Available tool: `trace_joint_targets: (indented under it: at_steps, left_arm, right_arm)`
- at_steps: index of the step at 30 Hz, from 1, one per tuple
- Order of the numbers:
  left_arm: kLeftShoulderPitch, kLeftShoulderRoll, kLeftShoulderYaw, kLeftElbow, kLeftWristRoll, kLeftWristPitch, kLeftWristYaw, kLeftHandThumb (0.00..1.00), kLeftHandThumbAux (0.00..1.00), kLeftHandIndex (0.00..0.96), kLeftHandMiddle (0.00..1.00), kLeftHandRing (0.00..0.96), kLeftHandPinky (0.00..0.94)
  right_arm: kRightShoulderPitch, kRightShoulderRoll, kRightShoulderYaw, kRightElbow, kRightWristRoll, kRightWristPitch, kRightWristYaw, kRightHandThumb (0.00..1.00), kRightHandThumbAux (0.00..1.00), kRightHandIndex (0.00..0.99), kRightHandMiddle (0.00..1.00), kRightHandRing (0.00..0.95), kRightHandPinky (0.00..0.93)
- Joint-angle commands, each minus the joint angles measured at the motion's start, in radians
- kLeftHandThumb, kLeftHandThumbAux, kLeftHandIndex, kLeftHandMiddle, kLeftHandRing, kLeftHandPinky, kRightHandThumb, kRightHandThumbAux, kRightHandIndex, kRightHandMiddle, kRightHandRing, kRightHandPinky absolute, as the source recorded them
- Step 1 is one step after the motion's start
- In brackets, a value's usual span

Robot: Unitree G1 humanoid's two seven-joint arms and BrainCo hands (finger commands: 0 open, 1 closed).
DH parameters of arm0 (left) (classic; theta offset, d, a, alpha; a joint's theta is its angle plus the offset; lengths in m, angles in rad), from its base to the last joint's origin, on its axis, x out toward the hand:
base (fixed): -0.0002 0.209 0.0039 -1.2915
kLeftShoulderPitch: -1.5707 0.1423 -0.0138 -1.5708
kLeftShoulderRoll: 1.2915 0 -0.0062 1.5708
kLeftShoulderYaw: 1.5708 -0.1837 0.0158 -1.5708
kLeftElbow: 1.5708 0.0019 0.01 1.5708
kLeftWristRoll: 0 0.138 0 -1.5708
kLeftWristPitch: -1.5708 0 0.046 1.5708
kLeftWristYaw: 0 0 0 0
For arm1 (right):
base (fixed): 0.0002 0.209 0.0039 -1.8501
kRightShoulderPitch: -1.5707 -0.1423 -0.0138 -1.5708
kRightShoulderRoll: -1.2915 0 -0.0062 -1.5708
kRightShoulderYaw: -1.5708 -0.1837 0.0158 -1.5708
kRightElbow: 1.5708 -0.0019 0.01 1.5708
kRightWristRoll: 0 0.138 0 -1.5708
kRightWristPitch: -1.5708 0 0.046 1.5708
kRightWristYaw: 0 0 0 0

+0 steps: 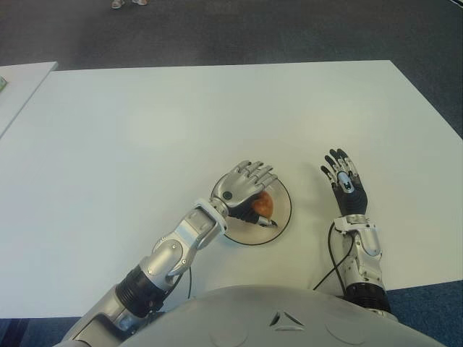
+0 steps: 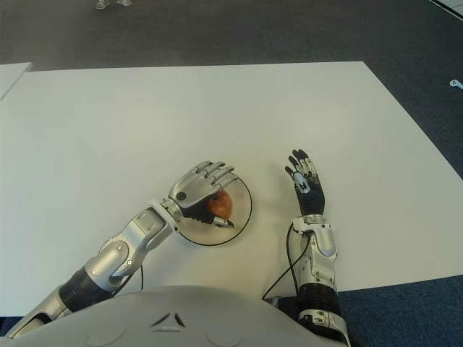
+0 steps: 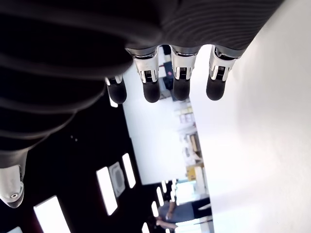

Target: Put the apples into the plate.

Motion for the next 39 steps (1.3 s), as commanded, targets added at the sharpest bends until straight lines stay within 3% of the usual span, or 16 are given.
trace_joint_targets:
  at_steps: [1,5,11,14,17,23,30,39]
  left_arm:
    - [0.009,0.002,0.009,0.014,0.002,0.008,0.005,0.164,0.211,0.0,0.0,0.0,0.0]
    - [0.009,0.0,0.011,0.014,0.001,0.009,0.005,0.163,0.21,0.0,0.0,0.0,0.0]
    - [0.022,0.004,0.037,0.031,-0.012,0.011,0.084,0.147,0.217,0.0,0.0,0.0,0.0]
    - [0.032,0.041,0.146,-0.031,-0.101,0.008,0.092,0.139,0.216,0.0,0.0,0.0,0.0]
    - [0.058,0.021,0.234,-0.091,-0.182,0.039,0.086,0.136,0.22,0.0,0.0,0.0,0.0]
    - [0.179,-0.135,0.329,-0.114,-0.389,0.092,0.204,0.154,0.217,0.0,0.0,0.0,0.0]
    - [0.303,-0.213,0.398,-0.159,-0.548,0.036,0.33,0.184,0.235,0.0,0.0,0.0,0.0]
    - [0.4,-0.303,0.422,-0.172,-0.771,-0.041,0.366,0.143,0.231,0.0,0.0,0.0,0.019]
  right_arm:
    - [0.062,0.021,0.011,0.062,-0.006,0.064,-0.004,0.113,0.496,0.078,0.062,0.0,0.0]
    - [0.061,0.022,0.011,0.063,-0.006,0.061,-0.006,0.112,0.501,0.08,0.063,0.0,0.0]
    - [0.066,0.027,0.011,0.057,-0.009,0.058,-0.012,0.112,0.507,0.082,0.062,0.002,0.0]
    - [0.071,0.029,0.013,0.049,-0.007,0.061,-0.012,0.113,0.505,0.085,0.064,0.001,0.0]
    - [0.077,0.03,0.015,0.04,-0.003,0.064,-0.011,0.114,0.503,0.084,0.065,0.0,0.0]
    - [0.082,0.031,0.015,0.031,-0.008,0.061,-0.023,0.112,0.502,0.081,0.069,0.0,0.0]
    - [0.094,0.027,0.022,0.018,-0.012,0.076,-0.033,0.102,0.495,0.076,0.065,0.001,0.0]
    - [0.109,0.03,0.026,0.002,-0.004,0.076,-0.026,0.104,0.478,0.083,0.065,0.012,0.0]
